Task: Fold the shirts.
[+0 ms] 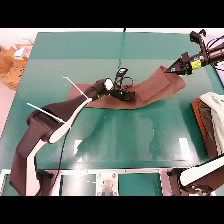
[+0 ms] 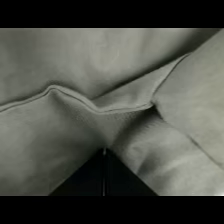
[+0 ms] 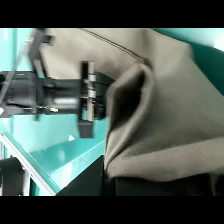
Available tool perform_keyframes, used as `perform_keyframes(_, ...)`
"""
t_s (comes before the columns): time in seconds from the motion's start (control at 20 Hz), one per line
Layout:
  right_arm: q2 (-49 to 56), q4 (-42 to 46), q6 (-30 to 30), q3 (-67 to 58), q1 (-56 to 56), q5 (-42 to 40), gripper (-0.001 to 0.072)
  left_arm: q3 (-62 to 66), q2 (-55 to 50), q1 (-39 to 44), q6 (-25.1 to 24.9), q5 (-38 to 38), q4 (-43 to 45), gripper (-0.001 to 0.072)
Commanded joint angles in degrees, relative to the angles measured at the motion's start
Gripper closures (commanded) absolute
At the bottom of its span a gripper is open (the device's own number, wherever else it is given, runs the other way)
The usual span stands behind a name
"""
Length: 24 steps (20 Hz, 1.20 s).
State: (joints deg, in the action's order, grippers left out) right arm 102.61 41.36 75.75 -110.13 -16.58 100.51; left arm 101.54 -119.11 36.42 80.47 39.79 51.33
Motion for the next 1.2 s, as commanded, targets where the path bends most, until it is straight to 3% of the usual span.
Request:
perform_keyframes(0.0, -0.3, 0.0, 1.7, -1.4, 1.7, 0.3, 0.0692, 1.8, -0.7, 0.0, 0.0, 1.1, -0.5, 0.0688)
perform_keyframes(0.1, -0.3, -0.1, 2.1, -1.6, 1.8, 0.7, 0.0692, 6.1, 0.1, -3.0, -0.6, 7.9, -0.2, 0.0688)
perform_keyframes(0.3, -0.6, -2.9, 3.2, -3.2, 4.0, 0.4, 0.0692, 18.6, 4.6, -14.3, -1.6, 29.5, 4.7, 0.0688)
perform_keyframes(0.5, -0.5, -2.9, 3.6, -3.5, 14.0, -5.2, 0.0692, 19.1, 15.0, -27.2, -1.4, 34.5, 6.1, 0.0688)
perform_keyframes(0.75, 2.9, -3.0, 4.9, -3.6, 35.2, -28.0, 0.0692, 19.0, 22.0, -36.9, -1.5, 35.2, 5.8, 0.0688)
perform_keyframes(0.95, 11.8, -3.9, 4.6, -3.6, 53.7, -57.5, 0.0689, 16.9, 22.4, -38.7, -2.4, 38.5, 5.8, 0.0688)
perform_keyframes(1.0, 14.4, -3.9, 4.7, -3.6, 57.4, -64.9, 0.0574, 15.0, 22.4, -38.7, -3.6, 39.0, 5.7, 0.0688)
perform_keyframes(1.05, 16.9, -3.9, 4.7, -3.6, 60.4, -71.6, 0.0219, 13.2, 22.4, -38.7, -4.4, 39.6, 5.7, 0.0688)
perform_keyframes(1.1, 18.3, -3.9, 4.7, -3.5, 62.0, -74.2, 0.0156, 11.6, 22.4, -38.7, -4.5, 40.1, 5.7, 0.0688)
perform_keyframes(1.15, 18.8, -3.4, 4.7, -3.5, 62.4, -73.3, 0.0162, 10.5, 22.4, -38.7, -4.7, 40.8, 5.7, 0.0688)
